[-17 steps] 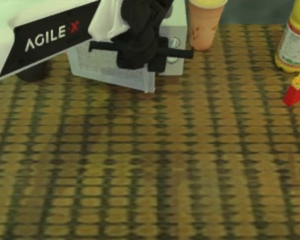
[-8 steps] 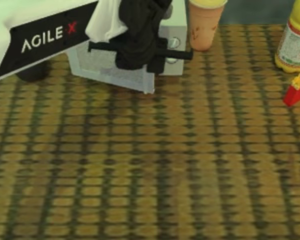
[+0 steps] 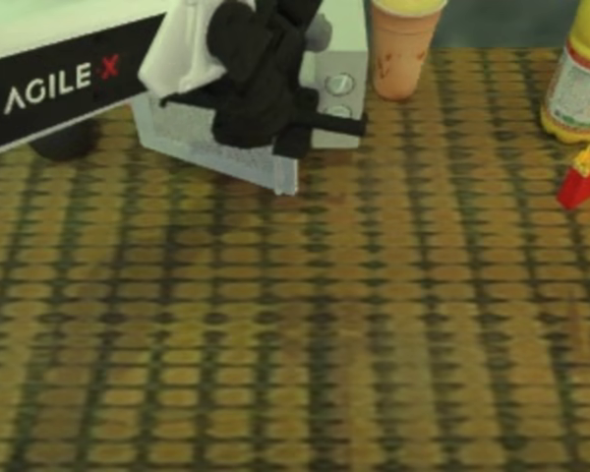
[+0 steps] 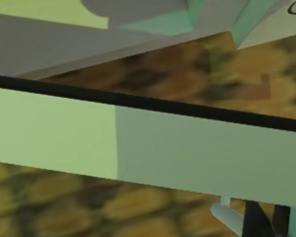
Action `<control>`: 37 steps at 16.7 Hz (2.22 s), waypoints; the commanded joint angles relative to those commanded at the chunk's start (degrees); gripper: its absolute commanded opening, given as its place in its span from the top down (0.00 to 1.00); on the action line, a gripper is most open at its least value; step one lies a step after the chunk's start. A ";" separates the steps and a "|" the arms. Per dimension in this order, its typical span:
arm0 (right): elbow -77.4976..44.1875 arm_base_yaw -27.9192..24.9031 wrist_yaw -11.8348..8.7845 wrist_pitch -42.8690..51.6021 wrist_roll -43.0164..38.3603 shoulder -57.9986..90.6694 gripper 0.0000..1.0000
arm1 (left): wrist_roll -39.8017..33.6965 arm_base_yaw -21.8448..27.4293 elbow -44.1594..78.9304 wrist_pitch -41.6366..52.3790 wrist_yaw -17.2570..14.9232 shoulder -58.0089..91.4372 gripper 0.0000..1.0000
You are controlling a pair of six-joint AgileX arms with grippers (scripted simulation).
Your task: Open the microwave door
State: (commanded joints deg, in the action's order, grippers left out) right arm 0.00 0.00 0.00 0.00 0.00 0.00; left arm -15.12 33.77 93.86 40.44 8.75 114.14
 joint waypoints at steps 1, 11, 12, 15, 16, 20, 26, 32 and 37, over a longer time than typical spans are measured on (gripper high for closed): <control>0.00 0.00 0.00 0.00 0.00 0.00 0.00 | 0.00 0.00 0.00 0.00 0.00 0.00 1.00; 0.00 0.00 0.00 0.00 0.00 0.00 0.00 | 0.00 0.00 0.00 0.00 0.00 0.00 1.00; 0.00 0.00 0.00 0.00 0.00 0.00 0.00 | 0.00 0.00 0.00 0.00 0.00 0.00 1.00; 0.00 0.00 0.00 0.00 0.00 0.00 0.00 | 0.00 0.00 0.00 0.00 0.00 0.00 1.00; 0.00 0.00 0.00 0.00 0.00 0.00 0.00 | 0.00 0.00 0.00 0.00 0.00 0.00 1.00; 0.00 0.00 0.00 0.00 0.00 0.00 0.00 | 0.00 0.00 0.00 0.00 0.00 0.00 1.00; 0.00 0.00 0.00 0.00 0.00 0.00 0.00 | 0.46 0.20 -0.61 -0.43 -0.62 -0.42 1.00; 0.00 0.00 0.00 0.00 0.00 0.00 0.00 | 6.50 -1.38 -6.70 -2.39 -3.61 -4.31 1.00; 0.00 0.00 0.00 0.00 0.00 0.00 0.00 | 6.99 -1.54 -7.02 -2.86 -3.92 -4.98 1.00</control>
State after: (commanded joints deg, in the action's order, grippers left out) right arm 0.00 0.00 0.00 0.00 0.00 0.00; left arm -8.13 32.23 86.84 37.58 4.83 109.16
